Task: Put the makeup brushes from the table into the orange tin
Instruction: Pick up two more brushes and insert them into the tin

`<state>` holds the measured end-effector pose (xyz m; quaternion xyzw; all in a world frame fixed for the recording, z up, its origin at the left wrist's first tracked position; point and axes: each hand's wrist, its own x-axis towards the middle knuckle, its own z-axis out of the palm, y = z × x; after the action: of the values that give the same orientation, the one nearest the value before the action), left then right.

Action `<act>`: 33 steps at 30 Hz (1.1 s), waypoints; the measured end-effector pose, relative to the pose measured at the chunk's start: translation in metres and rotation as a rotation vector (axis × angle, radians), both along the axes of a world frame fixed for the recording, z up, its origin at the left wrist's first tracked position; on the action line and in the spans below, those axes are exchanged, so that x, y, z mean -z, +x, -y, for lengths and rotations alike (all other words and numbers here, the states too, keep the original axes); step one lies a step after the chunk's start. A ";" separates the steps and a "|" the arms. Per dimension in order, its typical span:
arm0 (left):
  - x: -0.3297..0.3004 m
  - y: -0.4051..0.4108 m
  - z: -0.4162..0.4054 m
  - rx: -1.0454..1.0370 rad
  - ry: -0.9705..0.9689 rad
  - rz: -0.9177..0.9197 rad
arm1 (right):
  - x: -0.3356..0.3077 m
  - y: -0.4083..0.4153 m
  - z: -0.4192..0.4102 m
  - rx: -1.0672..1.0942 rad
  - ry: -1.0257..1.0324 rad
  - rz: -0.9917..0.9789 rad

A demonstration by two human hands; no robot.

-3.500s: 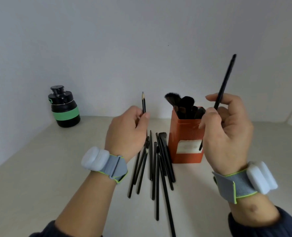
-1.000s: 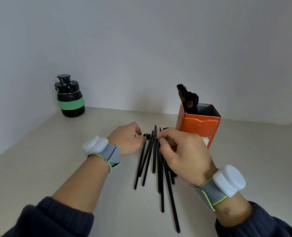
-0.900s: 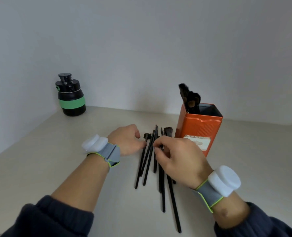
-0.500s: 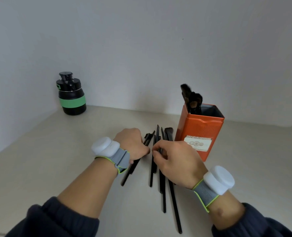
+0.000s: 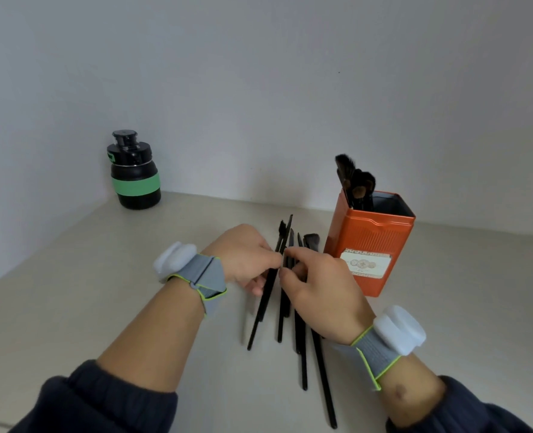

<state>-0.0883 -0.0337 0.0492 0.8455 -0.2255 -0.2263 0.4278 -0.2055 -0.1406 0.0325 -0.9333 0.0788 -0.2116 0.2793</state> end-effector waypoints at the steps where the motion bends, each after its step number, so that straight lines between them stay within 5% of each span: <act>1: -0.001 -0.002 0.001 0.014 -0.037 -0.034 | 0.000 0.000 0.000 0.000 0.010 0.018; 10: -0.011 -0.016 0.000 0.075 -0.308 -0.133 | -0.002 0.000 0.002 0.011 0.133 0.162; 17: -0.022 -0.029 -0.001 0.110 -0.552 -0.035 | -0.013 -0.007 0.007 0.081 0.190 0.368; 33: -0.024 -0.039 0.014 -0.105 -0.746 0.173 | -0.031 -0.020 0.033 0.133 0.286 0.598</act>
<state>-0.1269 -0.0473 0.0729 0.6581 -0.2840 -0.0343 0.6964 -0.2257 -0.1738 0.0630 -0.7741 0.0829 -0.4805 0.4037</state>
